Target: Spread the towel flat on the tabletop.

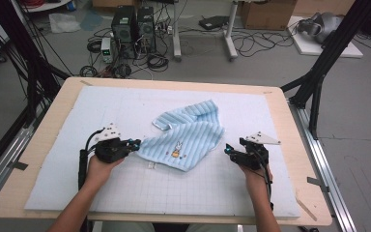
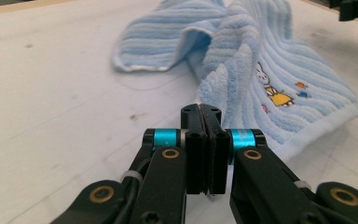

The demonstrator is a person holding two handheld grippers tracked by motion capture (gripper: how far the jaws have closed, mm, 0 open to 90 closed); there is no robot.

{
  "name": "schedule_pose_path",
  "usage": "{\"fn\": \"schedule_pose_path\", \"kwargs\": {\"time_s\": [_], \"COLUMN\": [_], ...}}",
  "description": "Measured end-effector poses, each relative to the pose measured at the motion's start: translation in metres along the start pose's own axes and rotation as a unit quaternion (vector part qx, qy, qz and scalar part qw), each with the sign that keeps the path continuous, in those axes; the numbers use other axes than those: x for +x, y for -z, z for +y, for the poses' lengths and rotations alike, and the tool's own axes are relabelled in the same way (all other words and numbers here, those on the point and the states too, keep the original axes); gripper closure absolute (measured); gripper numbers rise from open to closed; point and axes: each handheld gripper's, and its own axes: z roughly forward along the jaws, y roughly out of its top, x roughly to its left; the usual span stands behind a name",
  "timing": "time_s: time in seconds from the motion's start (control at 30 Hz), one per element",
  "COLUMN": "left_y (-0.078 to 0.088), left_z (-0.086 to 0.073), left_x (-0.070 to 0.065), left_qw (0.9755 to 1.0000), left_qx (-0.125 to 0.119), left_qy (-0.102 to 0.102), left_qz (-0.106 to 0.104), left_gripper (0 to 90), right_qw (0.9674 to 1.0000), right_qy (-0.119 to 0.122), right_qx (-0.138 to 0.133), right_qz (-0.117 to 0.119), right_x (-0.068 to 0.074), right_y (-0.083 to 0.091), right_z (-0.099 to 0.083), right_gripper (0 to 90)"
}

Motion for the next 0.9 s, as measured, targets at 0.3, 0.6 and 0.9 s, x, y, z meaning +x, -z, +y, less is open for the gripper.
{"fn": "schedule_pose_path", "kwargs": {"time_s": [0.3,0.6,0.9], "left_y": [0.017,0.021,0.024], "left_z": [-0.012,-0.015,-0.017], "left_x": [0.020,0.025,0.025], "left_qw": [0.9992,0.9988,0.9989], "left_qx": [-0.016,-0.028,-0.030], "left_qy": [0.024,0.026,0.030], "left_qz": [0.027,0.030,0.022], "left_gripper": [88.1,88.1,88.0], "right_qw": [0.9978,0.9860,0.9820], "right_qy": [0.024,0.064,0.112], "right_qx": [0.024,0.070,0.088], "right_qz": [0.058,0.137,0.124], "right_x": [0.023,0.072,0.077], "right_y": [-0.013,-0.043,-0.054], "right_z": [0.000,-0.002,0.001], "right_gripper": [48.9,48.4,89.3]}}
